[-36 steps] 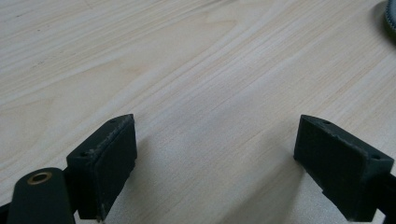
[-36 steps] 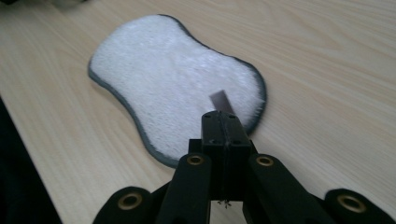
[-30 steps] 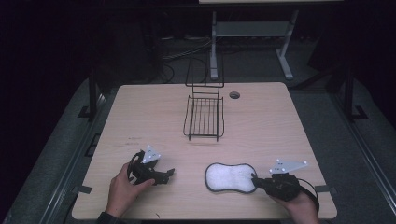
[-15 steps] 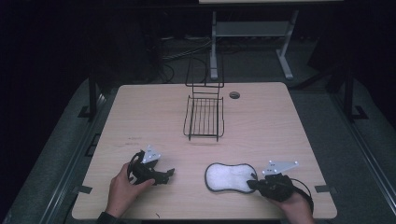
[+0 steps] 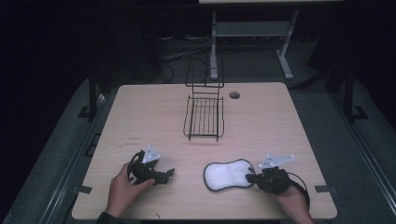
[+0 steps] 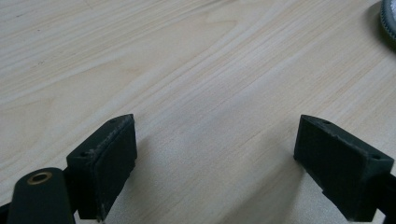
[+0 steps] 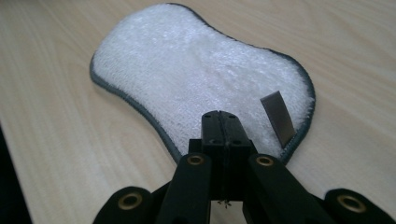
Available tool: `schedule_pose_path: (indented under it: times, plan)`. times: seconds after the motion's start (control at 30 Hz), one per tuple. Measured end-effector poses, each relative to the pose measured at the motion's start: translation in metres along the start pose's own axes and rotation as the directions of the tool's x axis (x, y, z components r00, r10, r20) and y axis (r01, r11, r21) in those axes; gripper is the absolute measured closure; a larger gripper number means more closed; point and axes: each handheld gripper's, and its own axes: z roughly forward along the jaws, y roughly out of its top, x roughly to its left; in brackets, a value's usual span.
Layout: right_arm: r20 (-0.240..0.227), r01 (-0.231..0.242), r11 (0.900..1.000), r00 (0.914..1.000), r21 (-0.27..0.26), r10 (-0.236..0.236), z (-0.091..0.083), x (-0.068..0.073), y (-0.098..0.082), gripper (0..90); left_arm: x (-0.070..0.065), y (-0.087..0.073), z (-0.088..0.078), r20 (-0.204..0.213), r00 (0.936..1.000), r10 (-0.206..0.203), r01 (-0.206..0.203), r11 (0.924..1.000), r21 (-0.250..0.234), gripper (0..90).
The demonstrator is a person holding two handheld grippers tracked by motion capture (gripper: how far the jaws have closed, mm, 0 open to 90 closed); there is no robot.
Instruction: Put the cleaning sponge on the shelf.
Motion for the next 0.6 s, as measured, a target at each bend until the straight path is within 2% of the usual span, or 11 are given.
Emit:
schedule_pose_path:
  times: [0.17,0.33,0.47,0.6]
  plan:
    - [0.027,0.008,1.000,0.9996,-0.014,-0.007,0.005,-0.007,0.005,89.9,0.000,0.000,0.000,-0.001,1.0000,0.000,0.000,1.0000,0.000,12.4]
    - [0.052,-0.006,1.000,0.9986,-0.012,0.007,0.007,-0.014,0.009,89.9,0.000,0.000,0.000,-0.002,1.0000,0.000,0.000,1.0000,0.000,12.4]
    - [0.055,-0.013,1.000,0.9984,-0.019,0.014,0.009,-0.021,0.012,89.9,0.000,0.000,0.000,-0.002,1.0000,0.000,0.000,1.0000,0.000,12.4]
    - [0.083,-0.023,0.999,0.9963,-0.027,0.025,0.014,-0.029,0.018,89.9,0.000,0.000,0.000,-0.002,1.0000,0.000,0.000,1.0000,0.001,12.4]
